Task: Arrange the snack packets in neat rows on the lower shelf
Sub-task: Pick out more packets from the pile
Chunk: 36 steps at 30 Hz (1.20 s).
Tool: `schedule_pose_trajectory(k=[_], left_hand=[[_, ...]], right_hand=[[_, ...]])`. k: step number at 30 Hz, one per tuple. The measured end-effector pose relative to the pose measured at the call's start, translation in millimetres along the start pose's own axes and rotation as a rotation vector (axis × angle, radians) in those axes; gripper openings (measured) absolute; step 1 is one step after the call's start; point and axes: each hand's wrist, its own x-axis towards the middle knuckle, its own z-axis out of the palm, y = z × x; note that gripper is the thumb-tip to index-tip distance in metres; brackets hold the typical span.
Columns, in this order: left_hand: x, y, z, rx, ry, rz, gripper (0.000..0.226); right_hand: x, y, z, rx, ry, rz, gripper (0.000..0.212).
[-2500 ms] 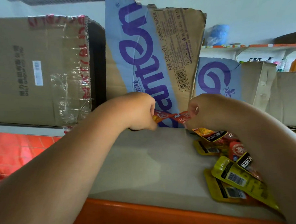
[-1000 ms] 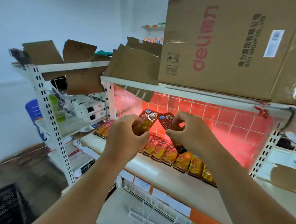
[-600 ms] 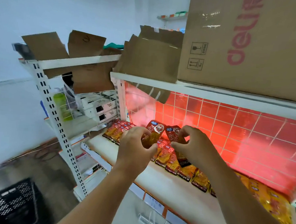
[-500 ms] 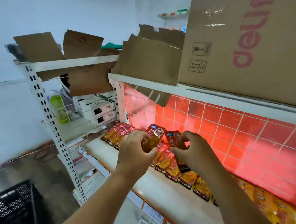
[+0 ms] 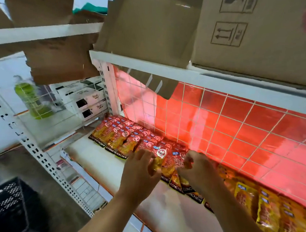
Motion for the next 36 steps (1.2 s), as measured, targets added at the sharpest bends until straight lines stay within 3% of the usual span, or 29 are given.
schedule_pose_trajectory(k=[9,14,27,33,36], left_hand=[[28,-37,36,0.182,-0.103,0.171,0.025],[40,-51,52,0.170,-0.111,0.246,0.034],[48,-75,59,0.045,-0.182,0.310,0.046],[53,-104,57,0.013,-0.157,0.556,0.045],[53,-111,60,-0.006,-0.188,0.563,0.044]], right_hand=[[12,-1,34,-0.029,-0.058,0.187,0.028],[7,0,53,0.008,-0.055,0.282,0.027],[1,-13,92,-0.093,0.080,0.365,0.027],[8,-15,110,-0.189,0.190,0.398,0.033],[19,-24,115,-0.247,0.207,0.481,0.037]])
